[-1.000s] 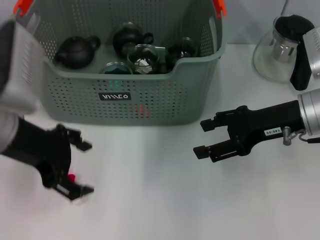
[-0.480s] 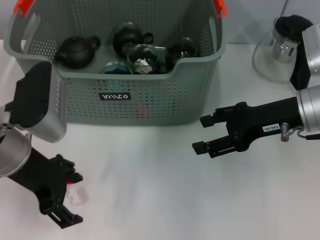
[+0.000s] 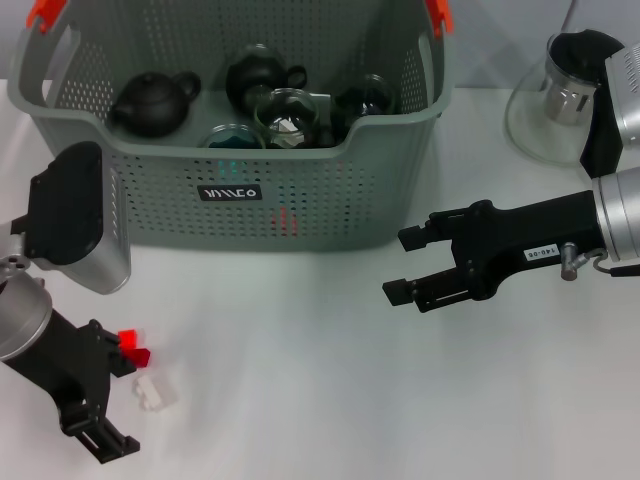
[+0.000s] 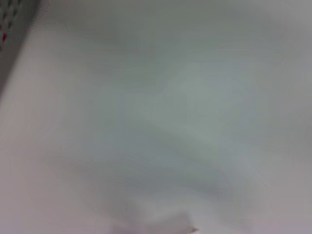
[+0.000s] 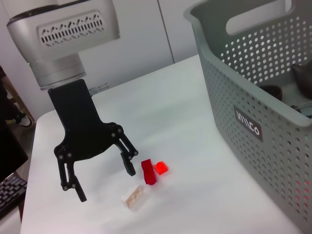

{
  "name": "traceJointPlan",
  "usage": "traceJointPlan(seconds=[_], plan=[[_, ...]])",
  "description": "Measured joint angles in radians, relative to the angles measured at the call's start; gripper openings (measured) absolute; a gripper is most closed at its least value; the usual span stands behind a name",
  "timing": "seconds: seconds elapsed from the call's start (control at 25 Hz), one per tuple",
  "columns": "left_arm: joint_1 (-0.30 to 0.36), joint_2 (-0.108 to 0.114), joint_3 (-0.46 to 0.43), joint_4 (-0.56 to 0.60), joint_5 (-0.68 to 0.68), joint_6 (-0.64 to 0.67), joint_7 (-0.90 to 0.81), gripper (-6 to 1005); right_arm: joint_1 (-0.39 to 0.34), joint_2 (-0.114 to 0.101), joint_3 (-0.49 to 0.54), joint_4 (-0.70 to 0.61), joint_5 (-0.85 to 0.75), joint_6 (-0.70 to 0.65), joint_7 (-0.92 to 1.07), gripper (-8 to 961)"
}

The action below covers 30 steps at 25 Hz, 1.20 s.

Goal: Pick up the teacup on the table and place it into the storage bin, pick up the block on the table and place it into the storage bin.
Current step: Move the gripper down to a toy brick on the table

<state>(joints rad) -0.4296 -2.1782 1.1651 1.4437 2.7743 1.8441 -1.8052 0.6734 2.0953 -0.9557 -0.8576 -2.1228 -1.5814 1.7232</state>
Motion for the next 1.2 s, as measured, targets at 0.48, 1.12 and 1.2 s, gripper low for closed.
traceJointPlan(seconds=[0.48, 1.12, 1.2], plan=[[-0.002, 0.0, 0.033, -0.021, 0.044, -0.027, -0.056, 930, -0.003, 0.0, 0.0, 0.0, 0.001, 0.002, -0.002, 866], [-0.033, 0.003, 0.077, -0.099, 0.067, -0.074, -0.09, 929, -0.012, 0.0, 0.0, 0.0, 0.003, -0.002, -0.004, 866], [-0.036, 0.003, 0.082, -0.108, 0.068, -0.082, -0.09, 929, -0.012, 0.0, 0.0, 0.0, 0.003, -0.002, -0.004, 866]])
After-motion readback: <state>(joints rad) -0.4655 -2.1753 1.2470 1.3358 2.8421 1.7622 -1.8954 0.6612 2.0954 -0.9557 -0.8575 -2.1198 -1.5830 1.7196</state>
